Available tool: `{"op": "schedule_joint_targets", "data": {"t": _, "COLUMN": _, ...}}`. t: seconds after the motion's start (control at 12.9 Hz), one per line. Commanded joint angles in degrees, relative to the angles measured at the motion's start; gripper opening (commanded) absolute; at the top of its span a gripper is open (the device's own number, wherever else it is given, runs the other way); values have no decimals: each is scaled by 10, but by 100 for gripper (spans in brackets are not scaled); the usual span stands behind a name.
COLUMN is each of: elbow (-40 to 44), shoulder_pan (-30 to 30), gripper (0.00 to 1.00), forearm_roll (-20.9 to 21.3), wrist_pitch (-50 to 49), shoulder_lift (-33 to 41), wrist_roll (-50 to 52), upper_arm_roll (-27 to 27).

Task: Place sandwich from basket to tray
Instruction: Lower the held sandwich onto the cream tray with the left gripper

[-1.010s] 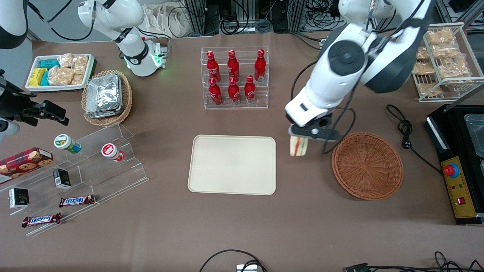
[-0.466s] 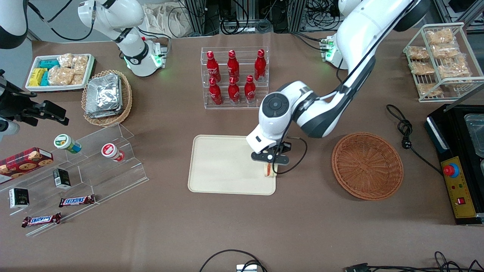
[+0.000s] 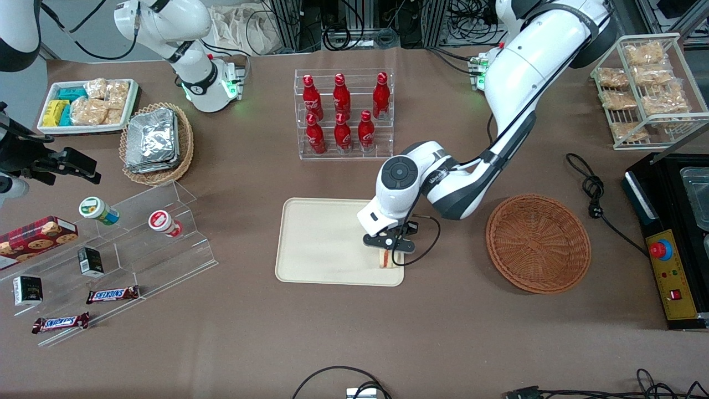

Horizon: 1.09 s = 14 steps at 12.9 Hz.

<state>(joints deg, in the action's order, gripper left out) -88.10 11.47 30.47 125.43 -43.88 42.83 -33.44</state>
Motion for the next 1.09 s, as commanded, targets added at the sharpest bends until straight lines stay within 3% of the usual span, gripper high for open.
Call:
{"op": "schedule_joint_targets", "data": {"t": 0.0, "elbow": 20, "shoulder_pan": 8, "gripper": 53, "forearm_roll": 20, "wrist_pitch": 2, "shoulder_lift": -16, "wrist_roll": 21, "upper_arm_roll": 2}}
{"op": "schedule_joint_targets", "data": {"t": 0.08, "elbow": 21, "shoulder_pan": 8, "gripper": 72, "forearm_roll": 20, "wrist_pitch": 9, "shoulder_lift": -20, "wrist_roll": 23, "upper_arm_roll": 2}}
{"op": "schedule_joint_targets", "data": {"t": 0.16, "elbow": 20, "shoulder_pan": 7, "gripper": 100, "forearm_roll": 19, "wrist_pitch": 34, "shoulder_lift": -26, "wrist_roll": 24, "upper_arm_roll": 3}}
{"op": "schedule_joint_targets", "data": {"t": 0.54, "elbow": 14, "shoulder_pan": 0, "gripper": 100, "forearm_roll": 11, "wrist_pitch": 54, "shoulder_lift": -4, "wrist_roll": 54, "upper_arm_roll": 3}}
{"op": "schedule_joint_targets", "data": {"t": 0.85, "elbow": -41, "shoulder_pan": -43, "gripper": 100, "forearm_roll": 0, "wrist_pitch": 2, "shoulder_lift": 110, "wrist_roll": 88, "upper_arm_roll": -6}}
{"op": "schedule_joint_targets", "data": {"t": 1.01, "elbow": -84, "shoulder_pan": -78, "gripper": 100, "forearm_roll": -42, "wrist_pitch": -24, "shoulder_lift": 184, "wrist_roll": 81, "upper_arm_roll": -6}}
